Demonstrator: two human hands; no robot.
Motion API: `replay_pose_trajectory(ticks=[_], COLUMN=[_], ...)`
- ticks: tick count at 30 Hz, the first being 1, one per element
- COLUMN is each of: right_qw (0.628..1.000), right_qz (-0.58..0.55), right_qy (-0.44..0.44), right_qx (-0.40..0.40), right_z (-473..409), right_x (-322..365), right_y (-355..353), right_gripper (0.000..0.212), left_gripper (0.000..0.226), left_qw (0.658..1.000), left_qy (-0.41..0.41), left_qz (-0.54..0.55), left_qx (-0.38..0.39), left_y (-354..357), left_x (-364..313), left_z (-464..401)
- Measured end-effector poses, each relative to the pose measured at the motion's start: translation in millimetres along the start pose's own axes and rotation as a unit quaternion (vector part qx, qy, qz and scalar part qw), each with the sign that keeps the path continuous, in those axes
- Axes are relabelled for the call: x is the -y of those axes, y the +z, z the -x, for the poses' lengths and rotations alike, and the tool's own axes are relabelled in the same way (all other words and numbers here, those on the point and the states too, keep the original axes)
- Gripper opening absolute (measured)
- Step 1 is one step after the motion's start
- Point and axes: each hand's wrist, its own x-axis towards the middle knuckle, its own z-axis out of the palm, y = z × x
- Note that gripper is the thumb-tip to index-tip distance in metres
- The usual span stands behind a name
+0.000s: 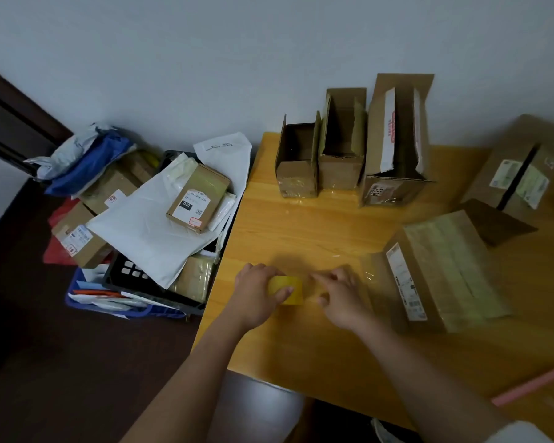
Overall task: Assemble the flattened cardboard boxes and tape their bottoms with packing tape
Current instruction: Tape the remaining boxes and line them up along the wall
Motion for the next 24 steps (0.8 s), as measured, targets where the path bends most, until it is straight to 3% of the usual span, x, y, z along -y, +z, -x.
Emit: replay_pose_trajectory(ticks=[8,19,24], right_qw=[0.998,0.997,0.981], right_qz=[-0.013,0.005,-0.034], right_qy=[-0.022,-0.062,-0.167], right_qx=[-0.064,-0.051,-0.095], right_z=[-9.9,23.7,51.6], right_x=[-10.7,-12.8,-2.3], right_y=[-6.0,-26.2,-54.9], right_gripper=[0.007,0.013,0.015], left_gripper=[0.036,0.012,0.009], left_qw=[0.998,0.989,0.969], left_qy=[0.017,0.008,-0.045], left_qz=[0.052,0.134,0.237], left_qx=[0.008,0.063,0.051], left_y=[-8.2,-13.4,-18.9], left_x=[9.3,6.2,-8.2], left_z=[-1.1,15.0,32.2])
